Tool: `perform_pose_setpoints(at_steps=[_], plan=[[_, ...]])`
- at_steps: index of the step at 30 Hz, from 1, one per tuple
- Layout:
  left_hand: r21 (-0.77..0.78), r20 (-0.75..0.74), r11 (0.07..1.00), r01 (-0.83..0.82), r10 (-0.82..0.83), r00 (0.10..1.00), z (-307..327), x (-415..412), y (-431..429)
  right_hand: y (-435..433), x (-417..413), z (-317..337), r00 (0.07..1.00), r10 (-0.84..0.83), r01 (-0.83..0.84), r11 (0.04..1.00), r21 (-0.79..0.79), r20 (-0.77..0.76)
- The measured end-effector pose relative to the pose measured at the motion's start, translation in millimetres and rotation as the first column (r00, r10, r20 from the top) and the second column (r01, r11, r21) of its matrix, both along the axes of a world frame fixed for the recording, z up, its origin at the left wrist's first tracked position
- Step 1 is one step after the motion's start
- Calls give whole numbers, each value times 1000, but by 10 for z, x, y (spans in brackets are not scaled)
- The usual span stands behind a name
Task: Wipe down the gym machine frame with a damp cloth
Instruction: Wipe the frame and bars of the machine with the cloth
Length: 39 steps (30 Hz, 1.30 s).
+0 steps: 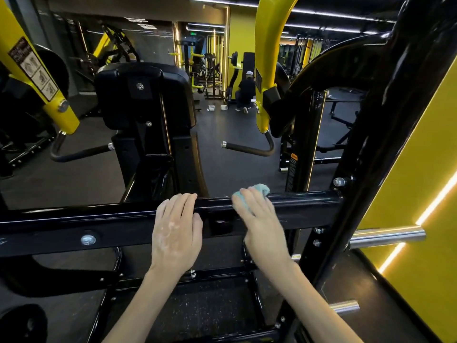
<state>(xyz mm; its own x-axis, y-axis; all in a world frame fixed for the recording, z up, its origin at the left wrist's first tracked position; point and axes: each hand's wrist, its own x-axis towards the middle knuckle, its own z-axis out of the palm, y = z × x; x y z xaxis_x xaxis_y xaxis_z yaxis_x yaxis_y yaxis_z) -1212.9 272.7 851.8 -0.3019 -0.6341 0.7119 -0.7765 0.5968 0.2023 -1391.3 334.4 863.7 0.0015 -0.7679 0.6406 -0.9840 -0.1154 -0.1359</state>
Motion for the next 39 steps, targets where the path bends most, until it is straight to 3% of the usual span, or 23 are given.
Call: perform_pose_setpoints(at_steps=[5,9,13,17,19,21,24,29,33,36,39], plan=[[10,-21,1000,-27,27,999,-8,-63,12,318,-1035,78,958,-262,268,963,-36,118],[1,-40,1000,-29,29,999,-5,-94,23,230,-1026,5,903,-380,398,915,-59,202],[0,-62,1000,-21,21,998,-15,-97,21,40,-256,30,955,-236,257,960,-108,179],[-85,9,996,26,-25,1000,31,-29,45,-185,688,116,995,5,-4,1000,-10,98],[-104,51,992,67,-62,997,50,29,35,-220,773,123,990,110,-109,994,-10,84],[-35,-23,997,66,-67,997,69,52,10,-186,514,141,984,169,-171,985,21,65],[3,-51,1000,30,-30,998,32,16,10,-71,-122,154,993,81,-84,996,24,83],[27,-41,999,37,-36,999,58,17,56,356,-1121,185,967,-248,248,969,8,60],[37,-45,999,39,-38,998,87,-1,59,376,-1174,22,933,-344,351,935,-50,108],[52,-50,998,48,-45,998,74,-3,63,212,-719,-126,942,-271,295,949,-106,201],[61,-31,996,62,-60,998,74,28,47,34,-23,-92,978,-107,120,991,-67,179]])
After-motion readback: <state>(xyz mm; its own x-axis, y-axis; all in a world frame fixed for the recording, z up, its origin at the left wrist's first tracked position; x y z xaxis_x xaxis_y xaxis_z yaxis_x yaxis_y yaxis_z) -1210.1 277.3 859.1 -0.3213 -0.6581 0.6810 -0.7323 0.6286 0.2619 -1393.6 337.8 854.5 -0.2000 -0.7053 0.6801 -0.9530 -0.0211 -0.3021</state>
